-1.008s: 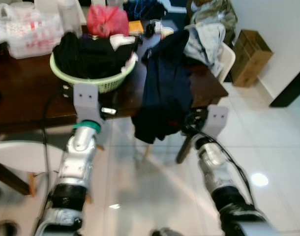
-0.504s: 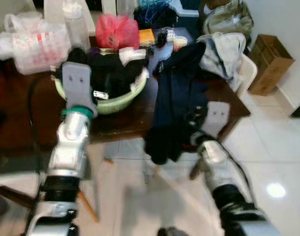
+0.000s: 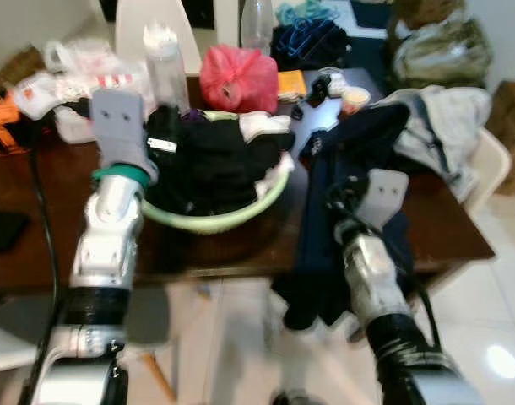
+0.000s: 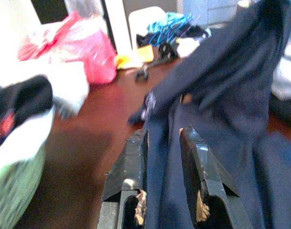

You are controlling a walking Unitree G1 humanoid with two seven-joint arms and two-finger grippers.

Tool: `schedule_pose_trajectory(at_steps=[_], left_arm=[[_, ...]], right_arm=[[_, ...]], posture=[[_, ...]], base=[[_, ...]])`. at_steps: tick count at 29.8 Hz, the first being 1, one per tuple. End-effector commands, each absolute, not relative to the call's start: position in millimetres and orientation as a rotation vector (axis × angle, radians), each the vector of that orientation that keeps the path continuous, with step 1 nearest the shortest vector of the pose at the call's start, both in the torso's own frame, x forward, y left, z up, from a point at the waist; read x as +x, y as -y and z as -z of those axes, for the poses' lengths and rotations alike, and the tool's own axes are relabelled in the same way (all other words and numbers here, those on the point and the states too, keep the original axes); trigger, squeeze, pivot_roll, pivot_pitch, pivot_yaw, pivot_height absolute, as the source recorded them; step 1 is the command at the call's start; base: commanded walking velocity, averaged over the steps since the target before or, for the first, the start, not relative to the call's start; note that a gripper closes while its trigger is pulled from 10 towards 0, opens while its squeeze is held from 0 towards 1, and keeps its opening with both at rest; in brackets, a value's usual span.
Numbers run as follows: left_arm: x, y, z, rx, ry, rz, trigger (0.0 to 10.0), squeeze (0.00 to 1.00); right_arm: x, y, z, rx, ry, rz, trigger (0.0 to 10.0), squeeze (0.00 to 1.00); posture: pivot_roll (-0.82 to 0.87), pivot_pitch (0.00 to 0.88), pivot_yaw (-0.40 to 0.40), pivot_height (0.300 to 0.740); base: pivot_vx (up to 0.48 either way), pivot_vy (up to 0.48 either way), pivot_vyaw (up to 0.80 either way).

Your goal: Hang hanger

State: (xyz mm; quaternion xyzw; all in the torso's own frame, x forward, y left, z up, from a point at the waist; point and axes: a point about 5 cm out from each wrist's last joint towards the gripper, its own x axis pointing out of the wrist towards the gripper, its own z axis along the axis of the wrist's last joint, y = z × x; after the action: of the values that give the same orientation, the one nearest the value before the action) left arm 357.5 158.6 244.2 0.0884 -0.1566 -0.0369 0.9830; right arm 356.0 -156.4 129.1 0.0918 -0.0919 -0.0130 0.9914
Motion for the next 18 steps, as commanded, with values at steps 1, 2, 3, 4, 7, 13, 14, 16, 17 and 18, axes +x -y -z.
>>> schedule_pose_trajectory(at_steps=[1,2,3,4,7,13,14,16,17,18], left_arm=[[359.5,-157.7,-230.3,0.187,0.217,0.108,10.0,0.0],[359.1,-150.6,-227.0,0.204,0.181,0.147,10.0,0.0],[358.4,-146.4,-226.9,0.216,0.169,0.16,10.0,0.0],[358.4,-146.4,-226.9,0.216,0.169,0.16,10.0,0.0],[359.4,-147.8,-227.1,0.208,0.14,0.13,10.0,0.0],[363.3,-159.4,-223.4,0.196,0.047,0.064,10.0,0.0],[364.1,-164.0,-218.7,0.197,0.011,0.05,10.0,0.0],[364.5,-168.7,-213.7,0.201,-0.019,0.034,10.0,0.0],[364.5,-168.7,-213.7,0.201,-0.019,0.034,10.0,0.0],[365.3,-173.0,-207.6,0.2,-0.043,0.02,10.0,0.0]], right_arm=[[354.4,149.8,-125.8,0.195,0.175,0.015,10.0,0.0],[354.1,150.1,-125.4,0.194,0.174,0.015,10.0,0.0],[353.6,150.6,-124.7,0.193,0.173,0.016,10.0,0.0],[353.6,150.6,-124.7,0.193,0.173,0.016,10.0,0.0],[353.0,151.6,-123.5,0.195,0.17,0.021,10.0,0.0],[351.7,152.5,-120.7,0.194,0.161,0.023,10.0,0.0],[351.6,152.5,-120.6,0.192,0.159,0.02,10.0,0.0],[351.9,152.6,-121.1,0.191,0.16,0.019,10.0,0.0],[351.9,152.6,-121.1,0.191,0.16,0.019,10.0,0.0],[352.3,153.2,-121.8,0.19,0.161,0.019,10.0,0.0]], posture=[[0.04,0.0,0.012,0.74],[0.04,0.0,0.014,0.74],[0.04,0.002,0.016,0.74],[0.04,0.002,0.016,0.74],[0.04,0.003,0.015,0.74],[0.04,0.008,0.008,0.74],[0.04,0.008,0.007,0.74],[0.04,0.011,0.006,0.74],[0.04,0.011,0.006,0.74],[0.04,0.014,0.005,0.74]], base=[[0.0,0.0,0.0],[0.0,0.0,0.0],[0.0,0.0,0.0],[0.0,0.0,0.0],[0.0,0.0,0.0],[0.0,0.0,0.0],[0.0,0.0,0.0],[0.0,0.0,0.0],[0.0,0.0,0.0],[0.0,0.0,0.0]])
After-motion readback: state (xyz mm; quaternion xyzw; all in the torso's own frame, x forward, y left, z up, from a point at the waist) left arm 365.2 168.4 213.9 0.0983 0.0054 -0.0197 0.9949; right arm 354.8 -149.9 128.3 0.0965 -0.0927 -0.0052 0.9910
